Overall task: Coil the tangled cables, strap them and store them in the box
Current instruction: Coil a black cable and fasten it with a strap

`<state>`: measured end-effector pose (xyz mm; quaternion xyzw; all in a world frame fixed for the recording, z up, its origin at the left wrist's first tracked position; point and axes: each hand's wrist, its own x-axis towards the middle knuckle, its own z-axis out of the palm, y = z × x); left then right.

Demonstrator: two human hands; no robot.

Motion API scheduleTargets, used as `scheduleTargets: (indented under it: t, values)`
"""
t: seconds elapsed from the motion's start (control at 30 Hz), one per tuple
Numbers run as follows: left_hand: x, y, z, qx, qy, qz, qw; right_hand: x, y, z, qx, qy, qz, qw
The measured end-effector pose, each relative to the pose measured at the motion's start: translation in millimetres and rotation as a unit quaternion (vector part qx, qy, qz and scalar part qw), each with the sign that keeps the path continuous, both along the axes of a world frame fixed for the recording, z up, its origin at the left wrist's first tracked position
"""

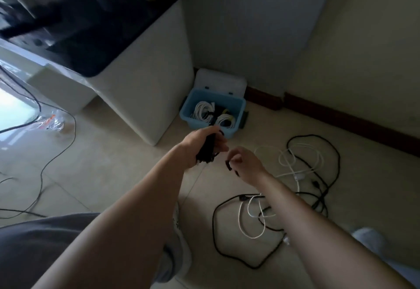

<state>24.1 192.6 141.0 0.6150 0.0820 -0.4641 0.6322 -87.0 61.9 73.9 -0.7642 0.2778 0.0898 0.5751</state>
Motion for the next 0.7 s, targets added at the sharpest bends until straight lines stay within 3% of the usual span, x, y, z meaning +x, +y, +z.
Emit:
scheduleTargets:
  t: [0.13,0.2,0.43,0.5,0.63,0.7]
  values:
    - [-10.9,-7.9,63.3,-0.061,0.005,-0.028,0.998,-14.2,-33.1,85.5,0.134,-0.022,-0.025,0.99]
    - [-21.6,-11.6,97.7,-0.096,-0.007,-0.043,0.994,-25.1,-46.5,132.2,0.165,-0.077,-0.048,0.982]
    - [-51.7,-25.5,195.3,-0.198,-0.032,-0.051,0.978,-62.2,-65.6,260.9,0.155,-0.258,-0.002,0.954]
    - [-58.2,-27.0,214.6,-0.224,-0.041,-0.039,0.973,-71.0,-65.4,283.9,0.128,-0.295,-0.014,0.947]
    - [-74.6,-30.4,237.8,-0.258,-0.052,-0.039,0.964,-85.9,-71.5,310.0,-0.069,-0.332,-0.088,0.937]
    - [-82.1,-35.0,243.6,-0.264,-0.053,-0.042,0.962,-93.6,-73.7,315.7,-0.104,-0.352,-0.101,0.925]
